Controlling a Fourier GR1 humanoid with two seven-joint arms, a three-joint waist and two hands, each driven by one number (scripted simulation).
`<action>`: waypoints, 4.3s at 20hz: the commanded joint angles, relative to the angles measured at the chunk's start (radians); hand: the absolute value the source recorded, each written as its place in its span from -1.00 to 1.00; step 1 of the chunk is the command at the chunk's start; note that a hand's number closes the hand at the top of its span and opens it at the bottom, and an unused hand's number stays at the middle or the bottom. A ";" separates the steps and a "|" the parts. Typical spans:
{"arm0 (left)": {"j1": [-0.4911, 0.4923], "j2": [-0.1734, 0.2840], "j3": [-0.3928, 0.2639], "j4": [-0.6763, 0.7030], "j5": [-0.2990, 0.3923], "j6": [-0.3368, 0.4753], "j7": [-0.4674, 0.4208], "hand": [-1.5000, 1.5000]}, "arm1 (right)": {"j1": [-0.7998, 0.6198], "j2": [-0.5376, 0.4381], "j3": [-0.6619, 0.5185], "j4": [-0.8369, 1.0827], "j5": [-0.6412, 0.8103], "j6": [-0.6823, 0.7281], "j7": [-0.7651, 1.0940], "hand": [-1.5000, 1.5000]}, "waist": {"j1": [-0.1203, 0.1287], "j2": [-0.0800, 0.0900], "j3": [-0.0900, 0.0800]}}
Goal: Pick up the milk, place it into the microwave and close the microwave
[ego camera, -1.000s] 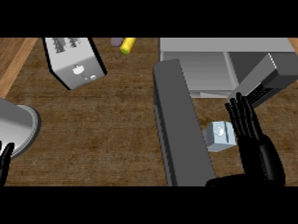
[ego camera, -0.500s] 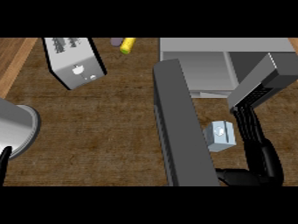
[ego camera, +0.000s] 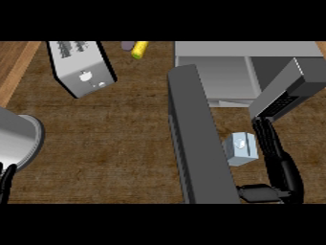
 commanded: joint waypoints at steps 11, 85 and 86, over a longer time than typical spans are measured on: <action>-0.001 -0.003 -0.001 -0.049 0.022 0.008 0.034 -1.00 | -0.187 0.045 -0.074 0.353 0.101 -0.133 -0.133 -1.00 | 0.002 0.000 0.000; -0.023 0.017 0.130 0.055 0.138 -0.117 0.051 -1.00 | -1.017 -0.056 -0.210 1.050 0.091 -0.092 -0.223 1.00 | 0.050 0.018 0.002; -0.043 0.046 0.177 0.103 0.173 -0.146 0.021 -1.00 | -1.048 -0.057 -0.206 1.074 0.101 -0.099 -0.201 1.00 | 0.054 0.019 0.001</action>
